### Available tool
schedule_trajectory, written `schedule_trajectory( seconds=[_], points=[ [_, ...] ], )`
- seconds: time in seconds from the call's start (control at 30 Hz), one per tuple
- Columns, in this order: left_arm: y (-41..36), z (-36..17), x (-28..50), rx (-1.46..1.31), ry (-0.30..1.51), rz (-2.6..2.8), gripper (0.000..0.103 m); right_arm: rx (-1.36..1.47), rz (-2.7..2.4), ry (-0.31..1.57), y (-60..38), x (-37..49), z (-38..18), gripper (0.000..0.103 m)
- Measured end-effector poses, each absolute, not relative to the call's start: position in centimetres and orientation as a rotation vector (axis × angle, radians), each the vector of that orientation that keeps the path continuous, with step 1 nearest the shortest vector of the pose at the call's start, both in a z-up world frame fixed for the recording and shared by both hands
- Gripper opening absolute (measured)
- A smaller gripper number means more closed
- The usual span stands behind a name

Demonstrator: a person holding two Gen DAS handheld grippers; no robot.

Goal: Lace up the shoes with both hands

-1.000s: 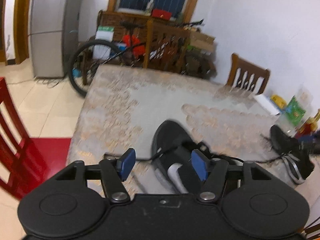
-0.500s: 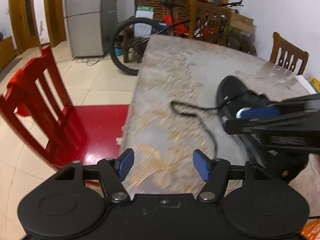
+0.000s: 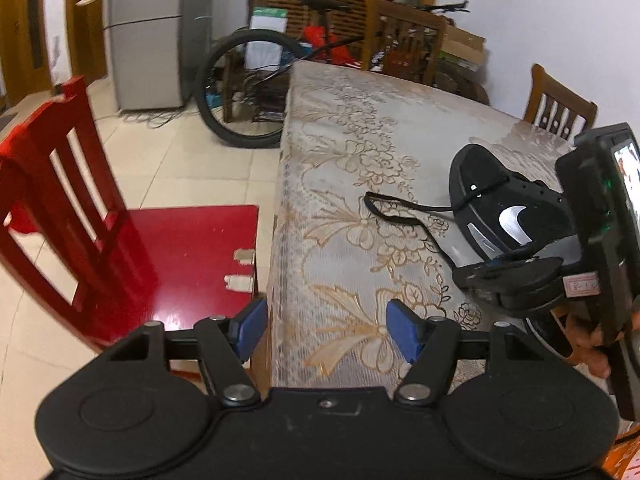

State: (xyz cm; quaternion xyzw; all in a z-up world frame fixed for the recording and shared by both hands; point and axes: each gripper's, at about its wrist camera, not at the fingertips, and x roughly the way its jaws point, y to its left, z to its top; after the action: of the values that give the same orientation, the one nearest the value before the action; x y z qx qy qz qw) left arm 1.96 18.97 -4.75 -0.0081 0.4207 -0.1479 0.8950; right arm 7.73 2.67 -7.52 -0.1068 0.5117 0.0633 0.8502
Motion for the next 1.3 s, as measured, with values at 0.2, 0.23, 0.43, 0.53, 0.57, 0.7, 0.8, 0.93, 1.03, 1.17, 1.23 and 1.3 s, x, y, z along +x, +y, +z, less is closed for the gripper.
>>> schedule_trajectory(
  seconds=[0.2,0.23,0.43,0.53,0.57,0.7,0.8,0.93,1.03,1.17,1.23,1.3],
  points=[
    [16.0,-3.8,2.7,0.217,0.758,-0.459,0.063,0.245,0.330,1.094,-3.7,7.7,-2.3,0.001],
    [15.3,-3.5,2.7,0.264,0.725,-0.494,0.063,0.305,0.358,1.077,-5.0,7.5,-1.0,0.001],
    [9.9,-0.4,1.6,0.468,0.437,-0.711,0.062,0.611,0.454,1.058,-11.7,6.4,3.4,0.001],
    [7.1,0.2,1.0,0.608,0.308,-0.805,0.061,0.654,0.487,1.052,-13.7,5.5,4.7,0.001],
    [6.3,0.3,0.8,0.653,0.273,-0.842,0.060,0.649,0.503,1.052,-14.1,5.3,5.1,0.001],
    [4.1,0.7,0.7,0.701,0.240,-0.972,0.000,0.608,0.530,1.028,-15.1,4.5,6.9,0.001],
    [3.2,1.3,1.3,0.628,0.273,-0.987,0.001,0.554,0.517,0.996,-15.9,3.8,7.7,0.001],
    [2.8,2.3,2.7,0.425,0.351,-0.962,0.001,0.572,0.518,0.957,-17.7,2.9,7.1,0.009],
    [2.9,3.1,3.9,0.286,0.405,-0.912,0.001,0.564,0.461,0.895,-19.9,1.8,6.8,0.035],
    [3.5,4.3,4.9,0.126,0.459,-0.822,0.001,0.340,0.281,0.808,-22.1,-0.2,5.1,0.041],
    [3.9,5.2,5.3,0.059,0.483,-0.778,0.001,0.167,0.190,0.813,-22.5,-0.7,3.0,0.041],
    [4.0,6.0,5.4,0.036,0.490,-0.725,0.001,0.004,0.179,0.862,-22.4,-1.2,0.2,0.041]
  ],
)
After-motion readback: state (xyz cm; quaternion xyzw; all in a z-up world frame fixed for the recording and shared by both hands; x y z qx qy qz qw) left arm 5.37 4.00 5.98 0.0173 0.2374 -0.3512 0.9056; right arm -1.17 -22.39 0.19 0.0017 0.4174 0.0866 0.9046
